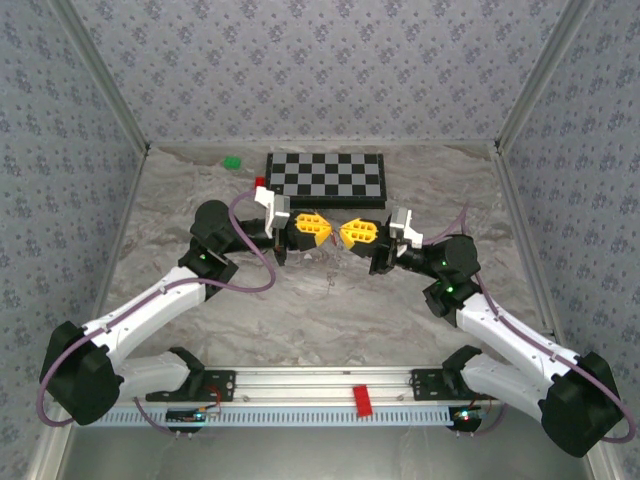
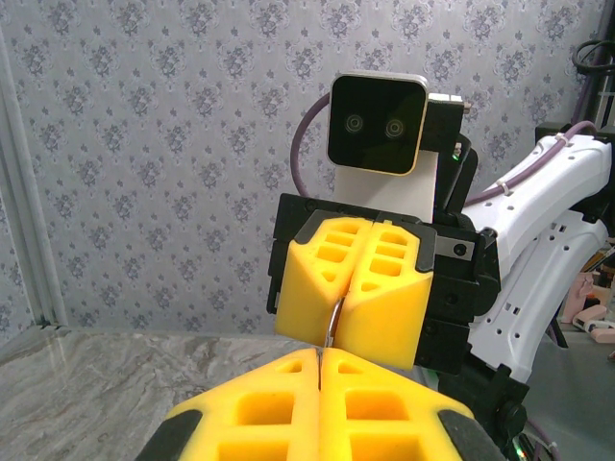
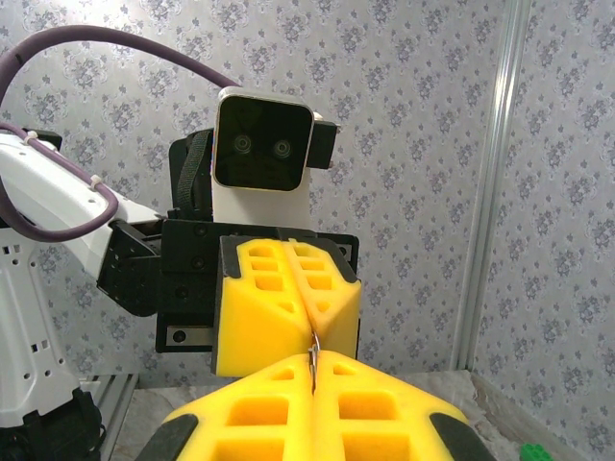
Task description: Put the keys on the keyring
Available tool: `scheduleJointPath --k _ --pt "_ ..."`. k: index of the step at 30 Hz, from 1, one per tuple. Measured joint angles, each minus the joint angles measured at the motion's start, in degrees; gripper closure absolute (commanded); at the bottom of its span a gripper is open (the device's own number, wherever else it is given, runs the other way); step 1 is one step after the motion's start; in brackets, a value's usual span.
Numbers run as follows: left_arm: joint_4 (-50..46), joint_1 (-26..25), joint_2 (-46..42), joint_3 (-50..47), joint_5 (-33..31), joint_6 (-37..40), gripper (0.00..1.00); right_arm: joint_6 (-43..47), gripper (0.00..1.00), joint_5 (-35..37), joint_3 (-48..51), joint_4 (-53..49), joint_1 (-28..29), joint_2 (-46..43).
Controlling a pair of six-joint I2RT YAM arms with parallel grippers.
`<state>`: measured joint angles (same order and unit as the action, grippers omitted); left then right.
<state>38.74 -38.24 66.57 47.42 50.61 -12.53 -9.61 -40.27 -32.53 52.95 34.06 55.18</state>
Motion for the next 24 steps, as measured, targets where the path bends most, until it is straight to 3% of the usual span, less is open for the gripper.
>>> scheduleJointPath --k 24 --pt "-0.7 0.0 0.0 0.0 0.0 0.6 1.00 1.1 1.00 0.0 -0.2 -1.1 0.2 0.1"
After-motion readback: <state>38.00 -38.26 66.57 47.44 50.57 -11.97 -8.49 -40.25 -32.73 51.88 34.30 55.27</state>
